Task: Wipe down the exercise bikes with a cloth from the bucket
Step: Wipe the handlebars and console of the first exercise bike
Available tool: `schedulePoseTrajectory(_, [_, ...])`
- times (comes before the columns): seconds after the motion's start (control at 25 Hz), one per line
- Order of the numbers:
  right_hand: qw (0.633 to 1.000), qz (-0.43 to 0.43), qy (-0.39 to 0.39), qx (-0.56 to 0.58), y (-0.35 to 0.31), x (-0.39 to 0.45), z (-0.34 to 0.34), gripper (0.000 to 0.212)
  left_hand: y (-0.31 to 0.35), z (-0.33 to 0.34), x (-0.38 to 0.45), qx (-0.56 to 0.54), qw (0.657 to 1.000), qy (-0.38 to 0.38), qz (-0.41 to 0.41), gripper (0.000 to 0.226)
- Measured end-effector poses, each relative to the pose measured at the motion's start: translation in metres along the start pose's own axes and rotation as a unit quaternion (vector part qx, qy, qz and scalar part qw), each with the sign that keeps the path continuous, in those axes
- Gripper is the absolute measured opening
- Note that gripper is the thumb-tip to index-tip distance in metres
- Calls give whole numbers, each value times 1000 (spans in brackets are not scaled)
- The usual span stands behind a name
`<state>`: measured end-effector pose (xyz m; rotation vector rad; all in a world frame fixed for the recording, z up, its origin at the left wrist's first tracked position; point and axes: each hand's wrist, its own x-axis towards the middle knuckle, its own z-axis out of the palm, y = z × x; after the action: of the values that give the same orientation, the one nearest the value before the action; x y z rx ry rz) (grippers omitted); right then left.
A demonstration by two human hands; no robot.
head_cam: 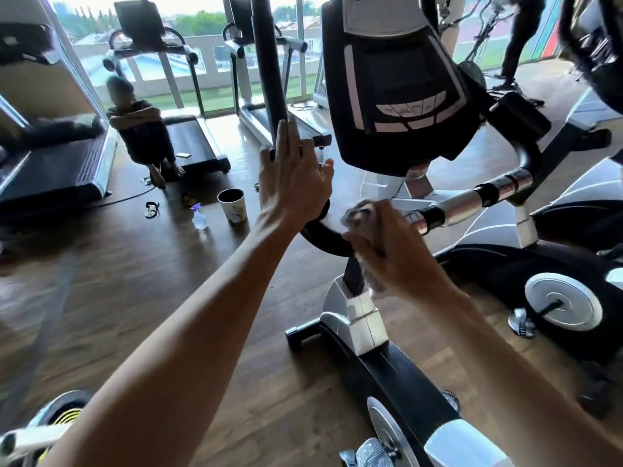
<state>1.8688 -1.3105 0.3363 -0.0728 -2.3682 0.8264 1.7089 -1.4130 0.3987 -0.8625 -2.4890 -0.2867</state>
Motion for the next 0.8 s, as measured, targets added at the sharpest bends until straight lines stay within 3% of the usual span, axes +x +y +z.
schedulePoseTrajectory(0.12, [986,25,105,-126,32,5,-17,35,6,3,-8,10,1000,1,-14,72])
schedulePoseTrajectory(0.24, [959,54,92,-264,27,15,14,60,10,8,-6,24,999,3,-23,76])
schedulePoseTrajectory(0.32, [966,21,61,-252,13,18,27,71,13,12,-7,23,999,16,-36,78])
schedulePoseTrajectory(0.48, [969,-59,25,-238,47,10,-2,58,14,12,-9,15,999,17,-42,79])
schedulePoseTrajectory(0.64, [950,94,119,-272,35,18,18,58,18,12,-8,20,998,19,-51,78])
schedulePoseTrajectory(0.68, [955,77,106,-267,19,14,33,56,19,12,-8,20,998,19,-50,77])
schedulePoseTrajectory(0.8, [970,-81,43,-223,13,-3,35,60,18,11,-9,13,999,16,-46,77])
